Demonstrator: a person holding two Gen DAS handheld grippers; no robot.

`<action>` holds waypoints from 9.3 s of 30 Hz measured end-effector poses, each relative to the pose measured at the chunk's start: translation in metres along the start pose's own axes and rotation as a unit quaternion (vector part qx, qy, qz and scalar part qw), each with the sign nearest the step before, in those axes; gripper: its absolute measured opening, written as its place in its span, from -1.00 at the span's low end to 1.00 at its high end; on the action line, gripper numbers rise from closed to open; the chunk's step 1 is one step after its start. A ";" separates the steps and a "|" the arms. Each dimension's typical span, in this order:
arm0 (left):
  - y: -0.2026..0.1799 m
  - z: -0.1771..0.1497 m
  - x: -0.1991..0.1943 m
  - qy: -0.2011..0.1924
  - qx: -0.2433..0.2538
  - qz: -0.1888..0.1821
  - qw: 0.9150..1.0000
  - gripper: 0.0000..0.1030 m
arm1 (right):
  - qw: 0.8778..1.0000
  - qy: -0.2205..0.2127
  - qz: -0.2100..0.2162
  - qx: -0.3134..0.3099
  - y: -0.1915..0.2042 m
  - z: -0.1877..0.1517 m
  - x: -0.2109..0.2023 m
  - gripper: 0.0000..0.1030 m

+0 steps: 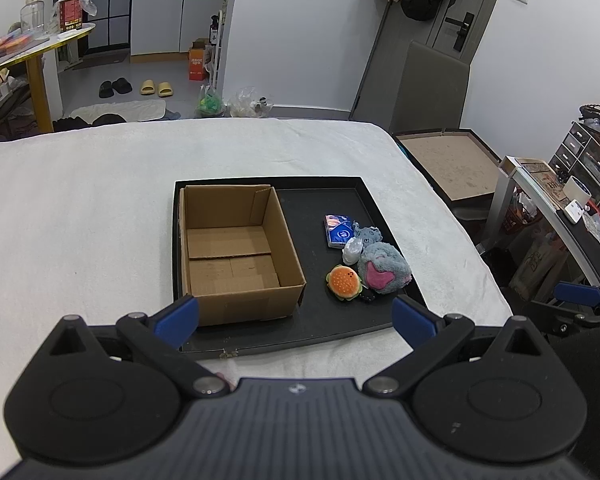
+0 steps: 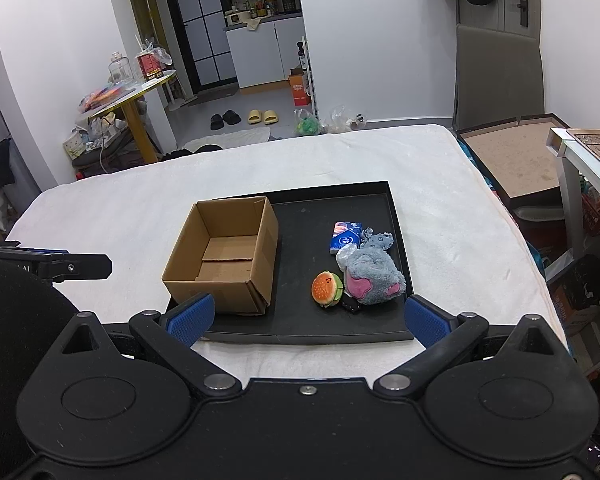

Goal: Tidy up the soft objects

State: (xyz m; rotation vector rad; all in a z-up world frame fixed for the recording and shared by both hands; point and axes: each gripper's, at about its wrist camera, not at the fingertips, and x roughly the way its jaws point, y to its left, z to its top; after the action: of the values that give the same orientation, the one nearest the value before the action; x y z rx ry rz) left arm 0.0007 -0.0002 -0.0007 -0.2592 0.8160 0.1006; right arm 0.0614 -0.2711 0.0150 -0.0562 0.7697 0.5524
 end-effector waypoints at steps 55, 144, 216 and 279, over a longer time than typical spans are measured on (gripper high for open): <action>0.037 0.010 0.028 -0.007 -0.023 0.008 1.000 0.98 | 0.999 0.006 0.000 0.054 -0.032 -0.006 0.045 1.00; 0.142 0.011 0.210 0.061 -0.135 0.075 0.986 -0.74 | 0.994 0.095 -0.054 0.017 -0.004 -0.002 0.256 -0.90; 0.136 0.027 0.201 0.059 -0.128 0.061 0.988 -0.48 | 0.995 0.065 0.073 0.013 0.070 0.050 0.263 -0.40; 0.096 0.041 0.225 0.060 -0.094 0.110 0.988 0.54 | 0.988 0.089 -0.113 0.052 -0.070 0.005 0.281 0.27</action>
State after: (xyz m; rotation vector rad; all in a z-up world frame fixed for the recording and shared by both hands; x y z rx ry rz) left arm 0.1653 0.1014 -0.1562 -0.3560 0.9546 0.3729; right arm 0.2633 -0.2026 -0.1808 -0.0951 0.9527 0.2937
